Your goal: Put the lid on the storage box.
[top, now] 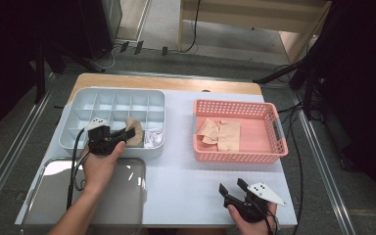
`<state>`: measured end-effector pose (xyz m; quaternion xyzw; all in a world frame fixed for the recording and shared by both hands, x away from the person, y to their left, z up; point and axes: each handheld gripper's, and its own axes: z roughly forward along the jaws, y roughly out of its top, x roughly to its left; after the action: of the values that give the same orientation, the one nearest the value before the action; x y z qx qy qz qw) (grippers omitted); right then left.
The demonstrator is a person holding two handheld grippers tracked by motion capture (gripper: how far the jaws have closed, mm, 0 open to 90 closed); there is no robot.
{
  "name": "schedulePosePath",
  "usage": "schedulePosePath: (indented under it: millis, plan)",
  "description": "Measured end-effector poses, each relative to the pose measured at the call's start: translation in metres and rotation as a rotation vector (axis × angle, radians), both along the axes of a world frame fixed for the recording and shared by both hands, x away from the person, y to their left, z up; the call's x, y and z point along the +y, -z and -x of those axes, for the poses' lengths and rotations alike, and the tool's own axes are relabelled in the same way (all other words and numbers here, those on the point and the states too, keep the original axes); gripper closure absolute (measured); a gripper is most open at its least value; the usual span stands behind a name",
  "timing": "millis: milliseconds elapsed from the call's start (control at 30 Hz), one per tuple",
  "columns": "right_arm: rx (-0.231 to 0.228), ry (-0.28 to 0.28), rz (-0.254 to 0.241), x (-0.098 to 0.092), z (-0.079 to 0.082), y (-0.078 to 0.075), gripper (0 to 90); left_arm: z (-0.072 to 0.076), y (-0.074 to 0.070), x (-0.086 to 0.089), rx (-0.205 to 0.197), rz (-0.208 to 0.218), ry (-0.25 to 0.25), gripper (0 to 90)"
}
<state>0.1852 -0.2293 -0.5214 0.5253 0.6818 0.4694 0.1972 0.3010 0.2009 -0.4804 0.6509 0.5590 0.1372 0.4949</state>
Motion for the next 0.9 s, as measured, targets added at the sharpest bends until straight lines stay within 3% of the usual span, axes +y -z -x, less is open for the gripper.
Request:
schedulePosePath:
  millis: [400, 500, 733, 800, 900]
  plan:
    - [0.006, 0.003, -0.003, 0.0, 0.0, 0.0, 27.3, -0.004, -0.004, -0.005, 0.069, -0.077, 0.033, 73.1]
    - [0.003, 0.001, -0.001, 0.0, 0.0, 0.0, 27.3, -0.005, -0.006, -0.005, 0.079, -0.075, 0.045, 67.8]
    - [0.005, 0.003, -0.006, -0.001, 0.0, 0.0, 27.3, -0.003, -0.014, 0.0, 0.059, -0.06, 0.019, 51.9]
    - [0.006, 0.001, -0.008, -0.001, 0.0, 0.0, 27.3, -0.002, -0.018, 0.001, 0.054, -0.064, 0.018, 54.7]
    - [0.008, 0.002, -0.012, -0.001, 0.0, 0.0, 27.3, -0.005, -0.021, -0.001, 0.079, -0.084, 0.043, 70.5]
